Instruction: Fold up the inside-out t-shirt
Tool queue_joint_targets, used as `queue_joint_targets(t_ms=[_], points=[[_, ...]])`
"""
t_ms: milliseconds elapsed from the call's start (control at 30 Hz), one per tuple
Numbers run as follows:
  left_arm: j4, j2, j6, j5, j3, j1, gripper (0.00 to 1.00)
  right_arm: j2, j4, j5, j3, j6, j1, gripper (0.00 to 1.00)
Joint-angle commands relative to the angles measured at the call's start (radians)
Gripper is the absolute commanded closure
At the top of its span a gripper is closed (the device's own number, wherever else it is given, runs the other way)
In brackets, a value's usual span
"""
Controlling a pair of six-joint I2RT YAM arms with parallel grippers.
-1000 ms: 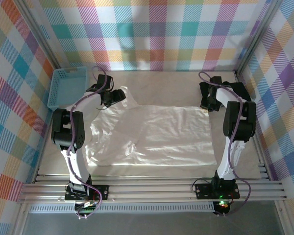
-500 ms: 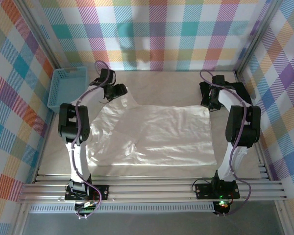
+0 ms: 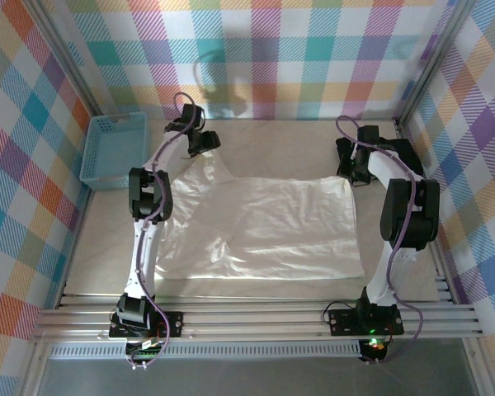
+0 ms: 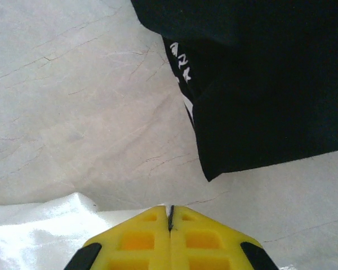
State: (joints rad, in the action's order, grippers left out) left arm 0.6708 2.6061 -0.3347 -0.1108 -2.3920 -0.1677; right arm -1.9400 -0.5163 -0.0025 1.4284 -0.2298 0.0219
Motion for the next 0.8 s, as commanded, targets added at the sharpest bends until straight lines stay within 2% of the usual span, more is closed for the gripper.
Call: queue_joint_targets(t_ms=[0, 167, 300, 433, 767], points=[[0.099, 0.053, 0.029, -0.003, -0.104, 0.008, 0.38, 0.010, 0.006, -0.029, 0.003, 0.021, -0.004, 0.99], [0.096, 0.061, 0.033, -0.016, -0.118, 0.008, 0.56, 0.003, 0.007, -0.037, 0.005, 0.021, -0.005, 0.99], [0.092, 0.058, 0.049, -0.001, -0.118, 0.009, 0.64, -0.003, 0.008, -0.044, 0.004, 0.022, -0.005, 0.99], [0.079, 0.065, 0.059, 0.010, -0.119, 0.016, 0.64, -0.007, 0.005, -0.045, 0.004, 0.026, -0.007, 0.99], [0.046, 0.068, 0.080, 0.002, -0.125, 0.033, 0.78, -0.002, -0.002, -0.034, 0.004, 0.034, -0.008, 0.99]])
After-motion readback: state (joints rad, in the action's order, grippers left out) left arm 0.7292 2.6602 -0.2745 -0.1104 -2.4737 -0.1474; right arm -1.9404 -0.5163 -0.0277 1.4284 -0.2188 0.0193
